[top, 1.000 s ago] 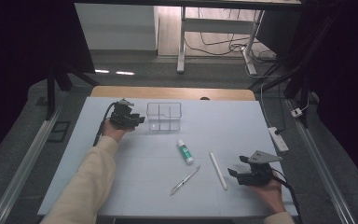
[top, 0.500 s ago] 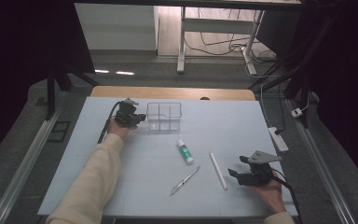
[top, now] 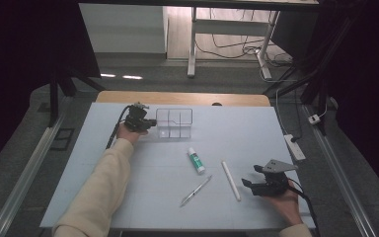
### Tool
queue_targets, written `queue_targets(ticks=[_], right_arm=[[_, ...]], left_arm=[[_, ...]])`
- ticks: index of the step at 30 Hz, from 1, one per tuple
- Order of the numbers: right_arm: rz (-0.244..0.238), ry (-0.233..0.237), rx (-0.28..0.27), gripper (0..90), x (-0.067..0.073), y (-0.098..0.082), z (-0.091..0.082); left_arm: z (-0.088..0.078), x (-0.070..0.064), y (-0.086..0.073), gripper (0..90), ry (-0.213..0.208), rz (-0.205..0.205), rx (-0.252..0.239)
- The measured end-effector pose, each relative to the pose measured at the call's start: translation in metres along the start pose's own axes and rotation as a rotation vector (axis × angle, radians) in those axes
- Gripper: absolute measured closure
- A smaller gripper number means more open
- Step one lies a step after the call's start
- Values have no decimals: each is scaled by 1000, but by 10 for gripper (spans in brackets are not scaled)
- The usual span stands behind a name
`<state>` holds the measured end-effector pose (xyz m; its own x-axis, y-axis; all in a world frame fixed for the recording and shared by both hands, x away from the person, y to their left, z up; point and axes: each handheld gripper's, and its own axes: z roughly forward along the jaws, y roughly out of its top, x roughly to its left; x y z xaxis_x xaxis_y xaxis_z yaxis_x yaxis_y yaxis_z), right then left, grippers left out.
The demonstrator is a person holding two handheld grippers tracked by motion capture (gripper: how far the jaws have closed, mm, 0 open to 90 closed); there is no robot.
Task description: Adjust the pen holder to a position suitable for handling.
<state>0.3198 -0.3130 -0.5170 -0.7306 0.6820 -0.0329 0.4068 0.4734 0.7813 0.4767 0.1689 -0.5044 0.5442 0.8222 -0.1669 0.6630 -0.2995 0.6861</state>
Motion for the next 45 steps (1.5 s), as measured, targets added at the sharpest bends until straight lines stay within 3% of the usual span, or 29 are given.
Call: queue_targets(ticks=[19,37,45], right_arm=[[0,-5,4,250,0,0,0],[0,3,10,250,-1,-1,1],[1,4,12,250,-1,-1,1]], left_arm=[[17,-25,15,891,-31,34,17],[25,-40,22,891,-55,59,24],[28,-44,25,890,-65,52,20]])
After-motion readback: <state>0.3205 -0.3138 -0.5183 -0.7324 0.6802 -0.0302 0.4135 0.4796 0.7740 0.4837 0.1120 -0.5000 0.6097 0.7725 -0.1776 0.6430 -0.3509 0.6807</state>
